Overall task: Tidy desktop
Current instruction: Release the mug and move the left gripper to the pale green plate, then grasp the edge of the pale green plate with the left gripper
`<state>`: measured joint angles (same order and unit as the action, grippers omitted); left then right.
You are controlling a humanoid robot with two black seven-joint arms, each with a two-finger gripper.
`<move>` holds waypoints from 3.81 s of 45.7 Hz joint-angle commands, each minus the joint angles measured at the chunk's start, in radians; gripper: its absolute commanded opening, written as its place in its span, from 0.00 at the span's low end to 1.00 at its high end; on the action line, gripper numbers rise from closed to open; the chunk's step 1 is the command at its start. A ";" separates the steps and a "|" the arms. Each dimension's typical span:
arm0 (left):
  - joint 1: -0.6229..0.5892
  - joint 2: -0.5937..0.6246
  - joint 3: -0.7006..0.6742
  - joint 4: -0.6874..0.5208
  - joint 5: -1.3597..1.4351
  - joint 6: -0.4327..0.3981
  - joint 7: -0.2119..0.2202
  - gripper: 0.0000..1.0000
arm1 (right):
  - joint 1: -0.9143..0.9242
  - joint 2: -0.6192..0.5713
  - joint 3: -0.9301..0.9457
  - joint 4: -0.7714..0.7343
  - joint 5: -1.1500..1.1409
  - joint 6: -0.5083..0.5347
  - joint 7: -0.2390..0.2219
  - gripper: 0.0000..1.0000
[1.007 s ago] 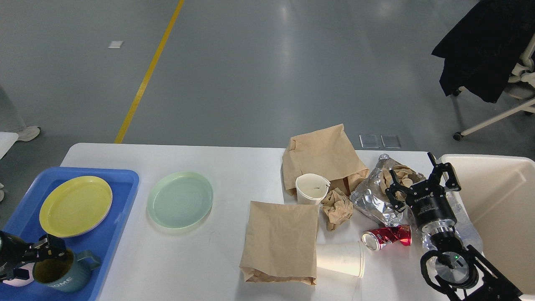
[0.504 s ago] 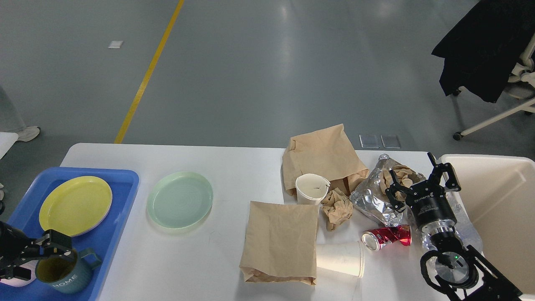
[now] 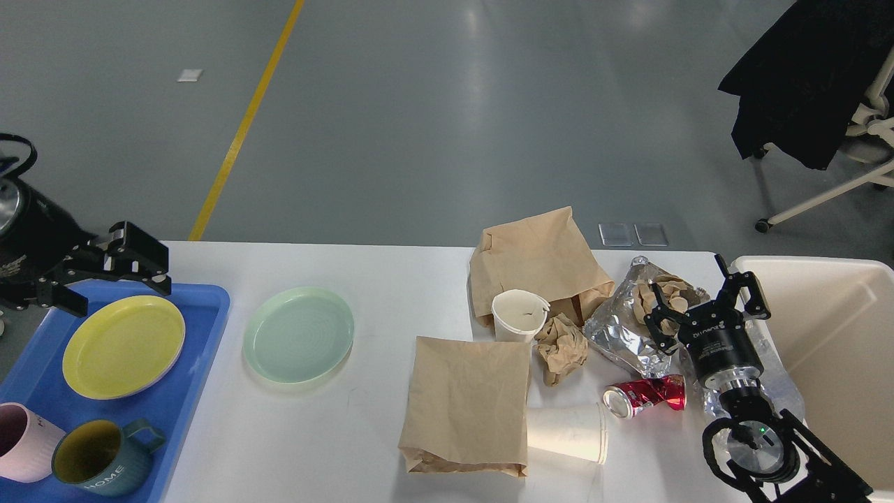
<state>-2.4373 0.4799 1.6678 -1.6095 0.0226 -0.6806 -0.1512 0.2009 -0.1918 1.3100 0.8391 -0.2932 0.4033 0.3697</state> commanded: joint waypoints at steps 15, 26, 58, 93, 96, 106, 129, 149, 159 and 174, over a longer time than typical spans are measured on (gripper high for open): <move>-0.244 -0.221 -0.080 -0.119 -0.239 -0.100 -0.001 0.95 | 0.000 0.000 0.000 0.000 0.000 0.000 0.000 1.00; -0.223 -0.227 -0.076 -0.113 -0.242 -0.097 0.007 0.96 | 0.000 0.000 0.000 0.000 0.000 0.000 0.000 1.00; 0.631 -0.204 -0.221 0.250 -0.596 0.338 -0.022 0.86 | 0.000 0.000 0.000 0.000 0.000 0.000 0.000 1.00; 1.213 -0.179 -0.592 0.703 -0.744 0.526 0.111 0.95 | 0.000 0.000 0.000 0.000 0.000 0.000 0.000 1.00; 1.207 -0.173 -0.582 0.703 -0.731 0.527 0.120 0.95 | 0.000 0.000 0.000 0.000 0.000 0.000 0.000 1.00; 1.213 -0.164 -0.588 0.711 -0.679 0.539 0.114 0.94 | 0.000 0.000 0.000 0.000 -0.003 0.000 0.000 1.00; 1.247 -0.176 -0.646 0.712 -0.616 0.635 0.113 0.63 | 0.000 0.000 0.000 0.000 0.000 0.000 0.000 1.00; 1.281 -0.178 -0.685 0.732 -0.619 0.630 0.117 0.36 | 0.000 0.000 0.000 0.000 0.000 0.000 0.000 1.00; 1.285 -0.175 -0.686 0.734 -0.625 0.625 0.116 0.24 | 0.000 0.000 0.000 0.000 0.000 0.000 0.000 1.00; 1.299 -0.172 -0.691 0.734 -0.629 0.625 0.114 0.08 | 0.000 0.000 0.000 0.000 -0.003 0.000 0.000 1.00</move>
<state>-1.1447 0.3072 0.9772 -0.8757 -0.6038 -0.0552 -0.0365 0.2009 -0.1918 1.3100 0.8391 -0.2933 0.4033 0.3697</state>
